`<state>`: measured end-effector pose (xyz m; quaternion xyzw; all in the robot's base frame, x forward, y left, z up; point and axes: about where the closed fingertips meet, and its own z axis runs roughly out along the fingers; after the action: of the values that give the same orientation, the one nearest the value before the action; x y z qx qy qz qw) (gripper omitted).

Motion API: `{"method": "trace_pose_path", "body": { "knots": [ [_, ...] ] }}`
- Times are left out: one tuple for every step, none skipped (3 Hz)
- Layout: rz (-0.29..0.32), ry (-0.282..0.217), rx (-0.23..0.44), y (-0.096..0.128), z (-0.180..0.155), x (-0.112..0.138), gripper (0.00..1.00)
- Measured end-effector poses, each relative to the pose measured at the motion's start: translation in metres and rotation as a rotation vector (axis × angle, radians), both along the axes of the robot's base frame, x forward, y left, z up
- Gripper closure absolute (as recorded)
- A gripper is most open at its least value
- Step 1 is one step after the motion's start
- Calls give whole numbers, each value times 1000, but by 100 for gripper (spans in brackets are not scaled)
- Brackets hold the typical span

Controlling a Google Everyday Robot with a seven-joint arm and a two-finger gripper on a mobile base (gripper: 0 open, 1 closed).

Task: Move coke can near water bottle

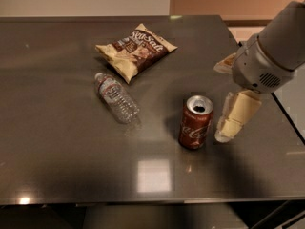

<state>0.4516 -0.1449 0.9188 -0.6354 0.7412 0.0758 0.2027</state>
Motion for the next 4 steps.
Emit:
{"method": "trace_pose_path", "body": {
  "knots": [
    [34,7,15,13,-8,-3,0],
    [58,12,26,23,-13,-7,0],
    [80,15,30,30,-15,-13,18],
    [92,20,32,34,-15,-17,42]
  ]
}}
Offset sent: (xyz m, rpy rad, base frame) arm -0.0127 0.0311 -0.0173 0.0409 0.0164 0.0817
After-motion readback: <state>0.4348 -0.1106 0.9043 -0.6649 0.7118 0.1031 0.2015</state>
